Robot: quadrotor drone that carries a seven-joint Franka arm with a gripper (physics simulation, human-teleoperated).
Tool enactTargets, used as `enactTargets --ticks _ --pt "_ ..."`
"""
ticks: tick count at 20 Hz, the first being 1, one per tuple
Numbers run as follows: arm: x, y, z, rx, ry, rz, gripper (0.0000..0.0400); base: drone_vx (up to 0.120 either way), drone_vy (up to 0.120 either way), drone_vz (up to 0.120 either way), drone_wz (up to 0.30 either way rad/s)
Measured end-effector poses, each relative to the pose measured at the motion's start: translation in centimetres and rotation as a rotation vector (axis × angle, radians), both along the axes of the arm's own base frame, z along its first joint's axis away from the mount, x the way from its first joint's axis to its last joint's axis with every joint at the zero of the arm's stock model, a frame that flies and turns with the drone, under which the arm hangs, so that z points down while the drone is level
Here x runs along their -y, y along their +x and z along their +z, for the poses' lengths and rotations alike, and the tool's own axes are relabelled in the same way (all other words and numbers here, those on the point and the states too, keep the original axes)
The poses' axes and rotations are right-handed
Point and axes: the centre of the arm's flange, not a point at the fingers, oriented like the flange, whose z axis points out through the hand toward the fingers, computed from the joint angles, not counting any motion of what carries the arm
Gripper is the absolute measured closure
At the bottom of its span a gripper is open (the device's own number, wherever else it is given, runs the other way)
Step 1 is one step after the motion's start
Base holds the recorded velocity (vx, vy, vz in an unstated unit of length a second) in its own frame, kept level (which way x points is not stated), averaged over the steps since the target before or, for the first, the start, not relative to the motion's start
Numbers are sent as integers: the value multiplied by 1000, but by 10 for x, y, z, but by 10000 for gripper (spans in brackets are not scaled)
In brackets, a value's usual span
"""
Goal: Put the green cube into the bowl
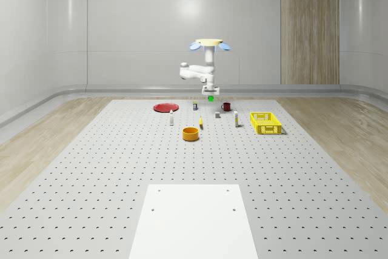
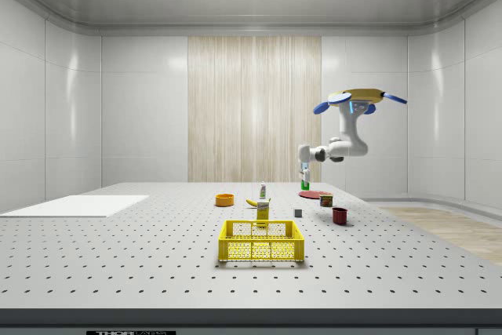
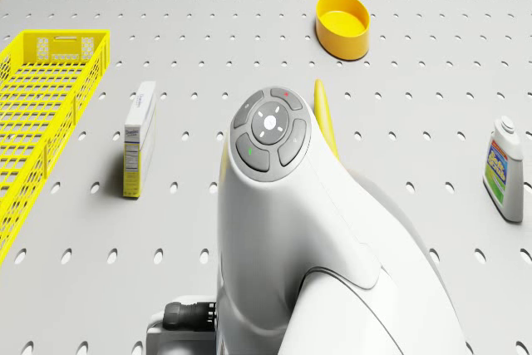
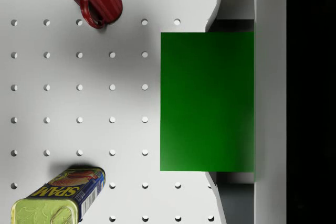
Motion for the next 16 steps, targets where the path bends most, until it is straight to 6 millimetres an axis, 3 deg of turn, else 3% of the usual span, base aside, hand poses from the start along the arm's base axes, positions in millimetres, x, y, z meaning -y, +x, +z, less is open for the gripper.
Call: enactTargets --ticks 16 --pt "0 0 0 0 0 0 148 112 -120 0 0"
